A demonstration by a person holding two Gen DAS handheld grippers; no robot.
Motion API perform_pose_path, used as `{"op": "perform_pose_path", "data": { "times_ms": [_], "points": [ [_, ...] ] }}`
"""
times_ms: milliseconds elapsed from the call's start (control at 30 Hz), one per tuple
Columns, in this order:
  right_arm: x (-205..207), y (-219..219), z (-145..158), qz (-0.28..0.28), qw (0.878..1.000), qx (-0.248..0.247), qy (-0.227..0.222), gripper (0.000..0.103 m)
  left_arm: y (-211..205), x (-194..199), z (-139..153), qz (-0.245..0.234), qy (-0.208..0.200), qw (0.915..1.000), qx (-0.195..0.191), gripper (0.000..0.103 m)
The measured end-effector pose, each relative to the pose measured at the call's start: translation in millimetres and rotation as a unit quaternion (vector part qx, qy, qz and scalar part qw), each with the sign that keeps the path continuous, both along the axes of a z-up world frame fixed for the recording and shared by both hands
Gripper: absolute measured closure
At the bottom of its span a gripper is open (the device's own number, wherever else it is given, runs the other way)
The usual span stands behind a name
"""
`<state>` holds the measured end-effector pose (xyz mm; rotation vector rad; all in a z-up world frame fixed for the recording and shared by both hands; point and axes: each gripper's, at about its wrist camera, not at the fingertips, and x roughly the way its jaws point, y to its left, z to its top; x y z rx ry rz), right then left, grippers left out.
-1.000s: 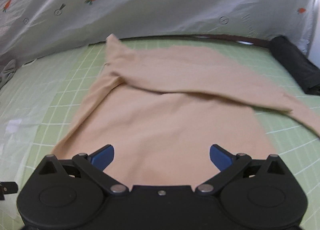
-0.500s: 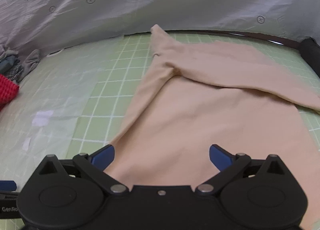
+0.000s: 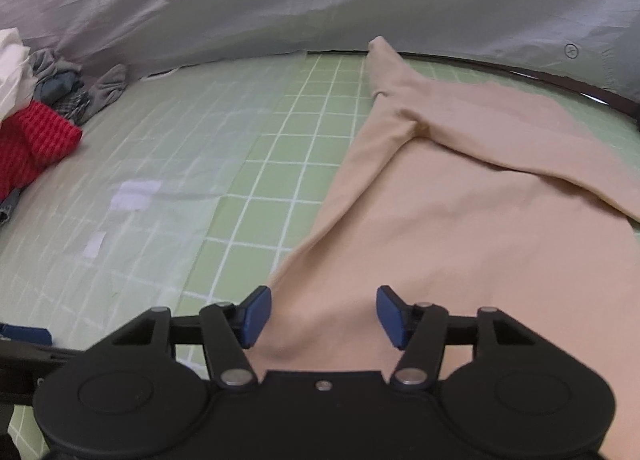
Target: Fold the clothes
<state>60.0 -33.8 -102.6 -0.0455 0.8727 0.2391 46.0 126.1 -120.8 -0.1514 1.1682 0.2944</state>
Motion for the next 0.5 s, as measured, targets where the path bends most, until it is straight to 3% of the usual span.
{"op": "perform_pose_path", "data": {
  "times_ms": [133,233,300,367,400,500],
  "points": [
    [-5.1,8.8,-1.0,0.016,1.0,-0.004,0.0,0.045,1.3,-1.2,0.0,-0.003,-0.002,1.0,0.002,0.0],
    [-5.8,10.6,-2.6,0.023,1.0,-0.002,0.006,0.058,0.8,-2.8,0.1,-0.003,-0.002,1.0,0.003,0.0],
    [-6.1,10.9,-4.4,0.028,1.0,0.0,0.011,0.078,0.7,-3.1,0.2,-0.004,-0.002,1.0,0.003,0.0],
    [-7.2,10.0,-5.6,0.028,0.999,0.001,0.015,0.084,0.5,-3.7,0.4,-0.003,-0.001,1.0,0.002,0.0],
    [-7.8,9.5,-5.3,0.03,0.999,0.003,0.014,0.092,0.1,-3.9,0.5,-0.003,-0.001,1.0,0.003,0.0],
    [-8.6,5.6,-3.8,0.029,0.999,0.012,0.013,0.096,-1.4,-4.6,1.1,-0.003,-0.001,1.0,0.005,0.0]
  ]
}}
